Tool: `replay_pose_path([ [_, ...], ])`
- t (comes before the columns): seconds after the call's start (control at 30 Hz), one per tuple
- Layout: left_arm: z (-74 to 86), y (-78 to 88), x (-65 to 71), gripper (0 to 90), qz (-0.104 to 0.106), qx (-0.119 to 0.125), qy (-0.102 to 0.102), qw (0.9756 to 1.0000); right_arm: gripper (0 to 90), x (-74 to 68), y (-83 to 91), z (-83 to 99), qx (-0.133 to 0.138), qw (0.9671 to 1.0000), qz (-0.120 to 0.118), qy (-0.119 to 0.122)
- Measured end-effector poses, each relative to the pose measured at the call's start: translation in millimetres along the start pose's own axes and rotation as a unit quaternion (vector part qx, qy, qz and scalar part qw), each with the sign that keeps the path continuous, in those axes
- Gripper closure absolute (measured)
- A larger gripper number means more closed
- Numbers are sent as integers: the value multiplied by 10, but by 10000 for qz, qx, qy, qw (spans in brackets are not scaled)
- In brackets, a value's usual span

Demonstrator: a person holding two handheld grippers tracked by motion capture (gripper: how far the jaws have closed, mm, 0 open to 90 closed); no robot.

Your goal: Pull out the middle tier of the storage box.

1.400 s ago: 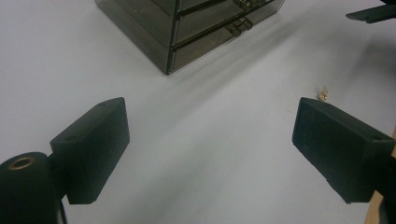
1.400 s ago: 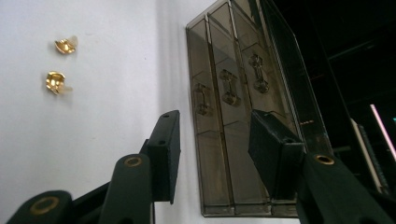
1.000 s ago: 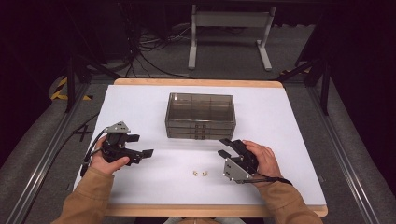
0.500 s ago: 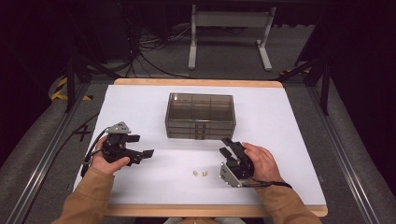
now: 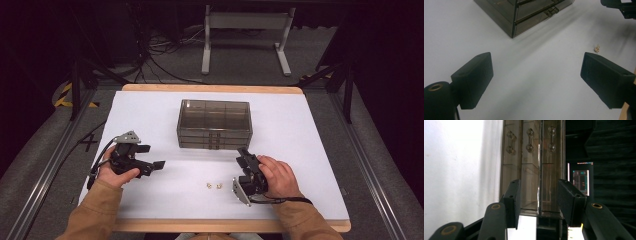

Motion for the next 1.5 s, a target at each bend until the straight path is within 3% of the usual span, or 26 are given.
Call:
replay_pose_path([
  [0.23, 1, 1, 0, 114, -5, -5, -4, 10000, 568, -12, -18, -1, -184, 9997, 112, 118],
  [0.47, 0, 1, 2, 114, -5, -3, -5, 10000, 593, -6, -26, -72, -231, 9997, 117, -31],
  [0.8, 0, 2, 2, 115, -5, -1, -2, 10000, 599, -9, -71, -209, -249, 9997, 7, -45],
  [1.5, 0, -8, 2, 115, 7, -8, -4, 10000, 655, 51, -286, -390, -665, 9976, 42, -213],
])
Point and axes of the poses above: each handheld gripper's, and its own axes: y roughly backward along the jaws, z roughly out of its underside, x roughly to its right, the point moved 9 cm from there along -y, roughly forward along the jaws, and after that the axes turned 15 degrees about -z, right-handed, at the moved point
